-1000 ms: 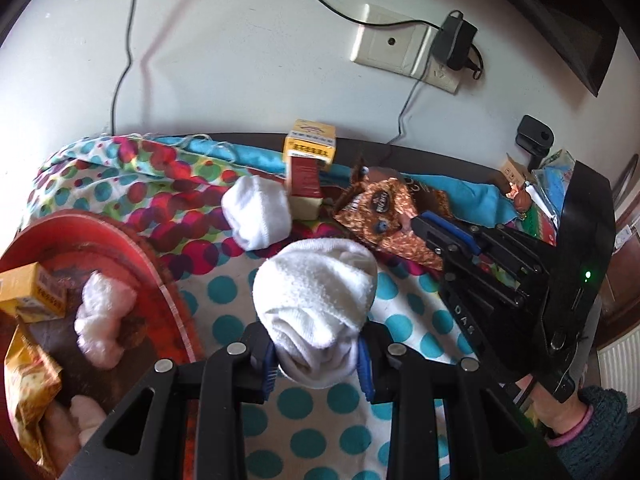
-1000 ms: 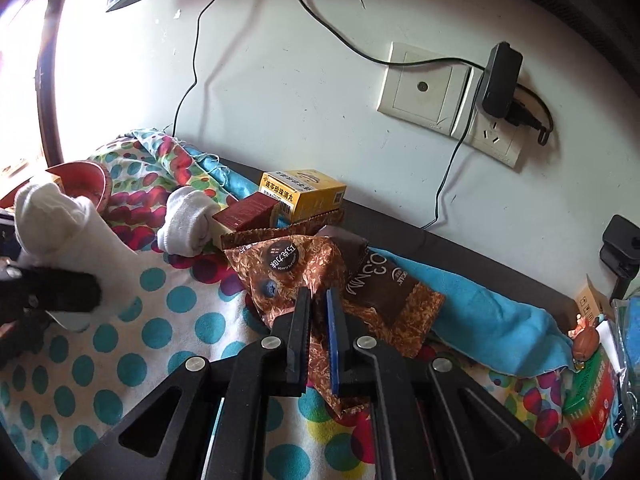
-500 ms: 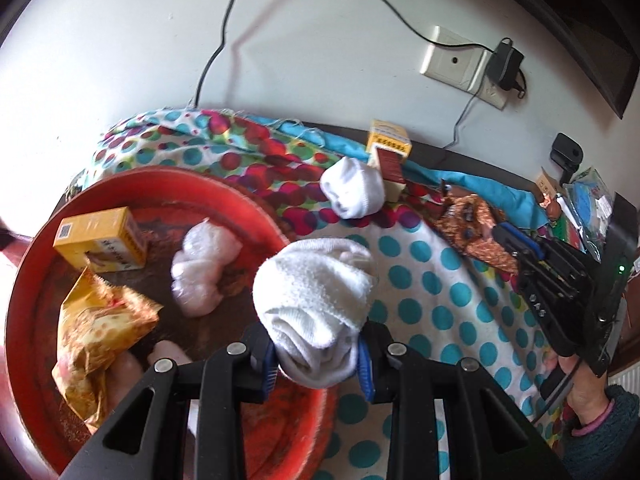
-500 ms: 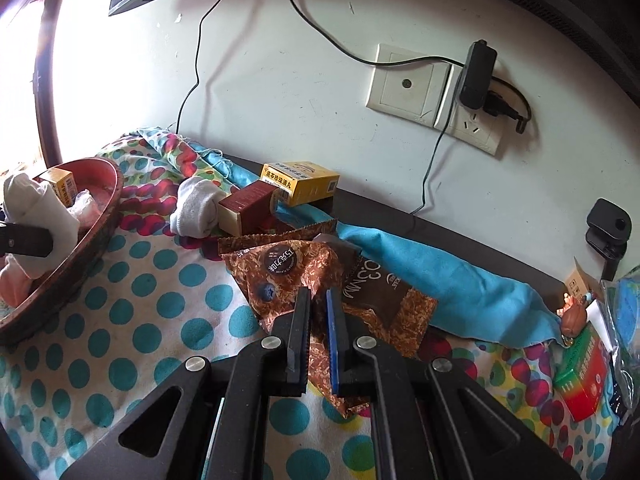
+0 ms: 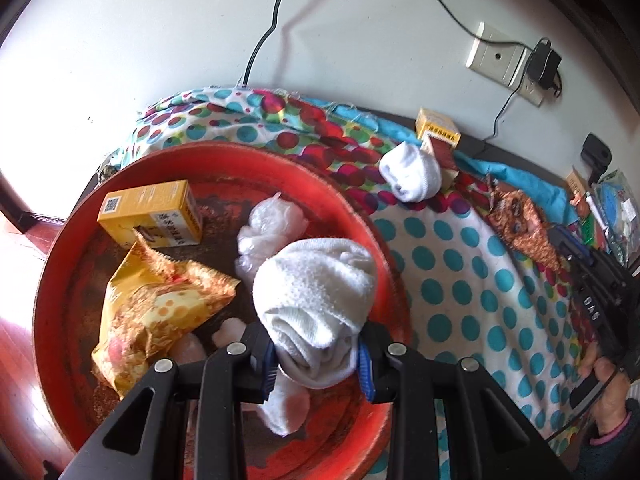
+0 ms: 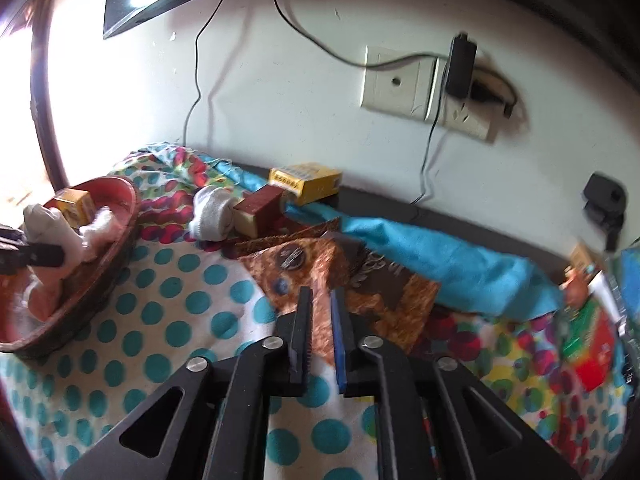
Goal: Organize objects
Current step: 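Drop the rolled sock into the tray with the left gripper while the right lifts the brown bag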
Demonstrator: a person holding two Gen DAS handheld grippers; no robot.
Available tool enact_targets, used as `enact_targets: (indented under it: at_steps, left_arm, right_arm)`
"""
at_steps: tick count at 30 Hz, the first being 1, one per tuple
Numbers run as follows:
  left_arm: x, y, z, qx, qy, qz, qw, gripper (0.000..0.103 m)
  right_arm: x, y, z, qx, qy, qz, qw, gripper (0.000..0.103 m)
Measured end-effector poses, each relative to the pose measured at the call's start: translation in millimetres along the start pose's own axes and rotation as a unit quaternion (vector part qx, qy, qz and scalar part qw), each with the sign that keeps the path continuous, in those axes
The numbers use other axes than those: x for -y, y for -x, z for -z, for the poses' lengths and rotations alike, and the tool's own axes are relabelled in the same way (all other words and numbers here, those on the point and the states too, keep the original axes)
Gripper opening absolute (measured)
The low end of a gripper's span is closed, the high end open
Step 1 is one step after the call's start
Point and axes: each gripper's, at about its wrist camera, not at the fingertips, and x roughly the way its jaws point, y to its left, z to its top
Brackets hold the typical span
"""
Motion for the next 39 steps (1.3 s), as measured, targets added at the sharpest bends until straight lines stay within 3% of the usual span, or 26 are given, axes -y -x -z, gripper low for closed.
enact_targets:
  at_steps: [2, 4, 6, 11, 17, 24, 28, 39]
  left_arm:
    - [-1.8, -1.0, 2.0, -0.005, -0.004, -0.007, 1.0000, 0.031]
    - [-3.0, -0.4, 3.1, -0.008, -0.007, -0.004, 0.9999, 0.031]
    - [-3.1, -2.4, 4.6, -0.015, -0.012, -0.003, 0.9998, 0.031]
    - [-0.7, -7.9, 7.3, -0.026, -0.024, -0.012, 0.9993, 0.031]
    - [1.7, -12.6, 9.7, -0.036, -0.033, -0.021, 0.9986, 0.031]
    - [1.8, -21.9, 11.9, -0.049, -0.037, -0.022, 0.9978, 0.031]
    - [3.5, -25.5, 13.2, -0.052, -0.040, -0.022, 0.9976, 0.032]
    - [3.5, -30.9, 14.6, -0.056, -0.048, -0.023, 0.9970, 0.034]
  right_arm:
    - [6.9, 2.0, 1.7, -0.004, -0.021, 0.000, 1.000, 0.061]
    - [12.7, 8.6, 4.5, 0.006, -0.034, 0.005, 0.999, 0.078]
    - [16.4, 15.0, 6.2, 0.016, -0.032, 0.019, 0.999, 0.079]
    - [14.9, 10.9, 6.1, -0.010, 0.017, 0.035, 0.999, 0.085]
    - [-12.8, -11.0, 10.6, -0.038, 0.141, 0.092, 0.985, 0.086]
    - [-24.5, -38.1, 11.4, -0.049, 0.211, 0.139, 0.966, 0.082]
    - [-30.3, -53.3, 11.1, -0.058, 0.233, 0.148, 0.959, 0.057]
    - [-44.7, -74.2, 12.9, -0.046, 0.277, 0.177, 0.943, 0.043]
